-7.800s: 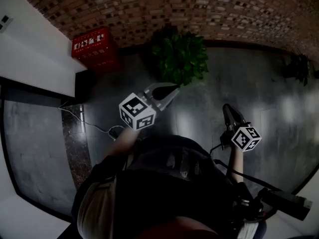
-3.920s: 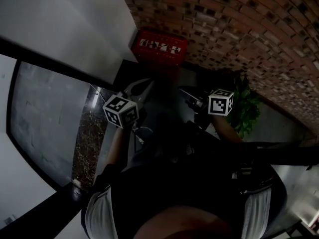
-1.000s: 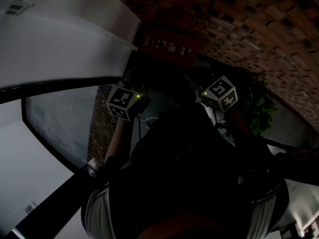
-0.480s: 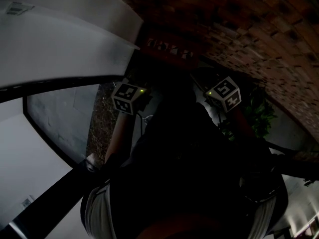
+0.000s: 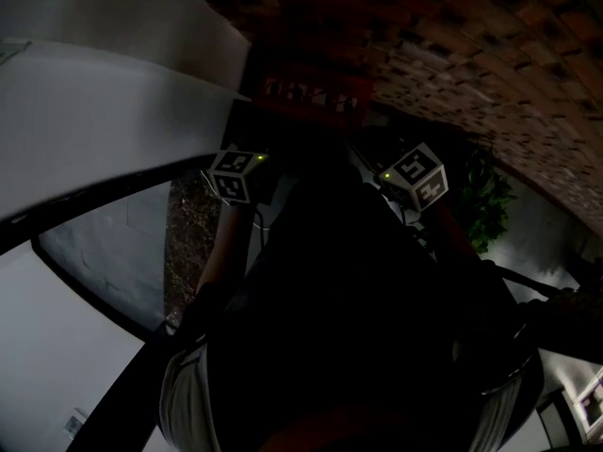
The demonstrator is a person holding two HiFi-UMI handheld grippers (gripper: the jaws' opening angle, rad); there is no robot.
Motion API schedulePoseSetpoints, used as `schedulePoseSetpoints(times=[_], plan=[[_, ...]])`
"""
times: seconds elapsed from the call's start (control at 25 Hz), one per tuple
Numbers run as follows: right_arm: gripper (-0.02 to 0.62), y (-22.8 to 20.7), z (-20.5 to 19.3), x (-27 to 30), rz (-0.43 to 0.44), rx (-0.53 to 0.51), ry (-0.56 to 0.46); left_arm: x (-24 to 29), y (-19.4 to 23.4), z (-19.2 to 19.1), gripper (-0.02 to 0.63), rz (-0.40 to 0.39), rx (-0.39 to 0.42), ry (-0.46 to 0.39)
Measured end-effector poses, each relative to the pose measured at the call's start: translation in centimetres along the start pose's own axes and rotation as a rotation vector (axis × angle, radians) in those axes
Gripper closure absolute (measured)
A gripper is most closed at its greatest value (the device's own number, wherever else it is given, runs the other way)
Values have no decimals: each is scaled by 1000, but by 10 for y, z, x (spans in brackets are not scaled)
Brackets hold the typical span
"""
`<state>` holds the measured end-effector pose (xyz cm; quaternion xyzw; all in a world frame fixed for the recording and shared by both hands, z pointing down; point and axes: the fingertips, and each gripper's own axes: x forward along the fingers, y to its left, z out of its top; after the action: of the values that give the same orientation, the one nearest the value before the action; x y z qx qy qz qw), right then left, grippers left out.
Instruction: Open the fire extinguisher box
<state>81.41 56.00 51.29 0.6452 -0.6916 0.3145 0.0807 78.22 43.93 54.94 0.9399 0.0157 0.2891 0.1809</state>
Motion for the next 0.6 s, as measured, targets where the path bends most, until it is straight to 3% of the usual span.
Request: schedulePoseSetpoints(times=[0.16,0.24,0.4,0.48,0.6], plan=[[597,11,4,23,19,-3,53,17,33,-31,530,-17,-170,52],[597,13,4,32,22,7,71,30,46,-50,457,-39,-262,92],[597,15,6,45,17,19,98,57,73,-92,266,-56,-570,152],[597,16,10,48,11,25,101,71,85,-118,244,-51,-738,182],[597,22,19,47,-10,80,126,91,98,-149,241,-29,-818,244]])
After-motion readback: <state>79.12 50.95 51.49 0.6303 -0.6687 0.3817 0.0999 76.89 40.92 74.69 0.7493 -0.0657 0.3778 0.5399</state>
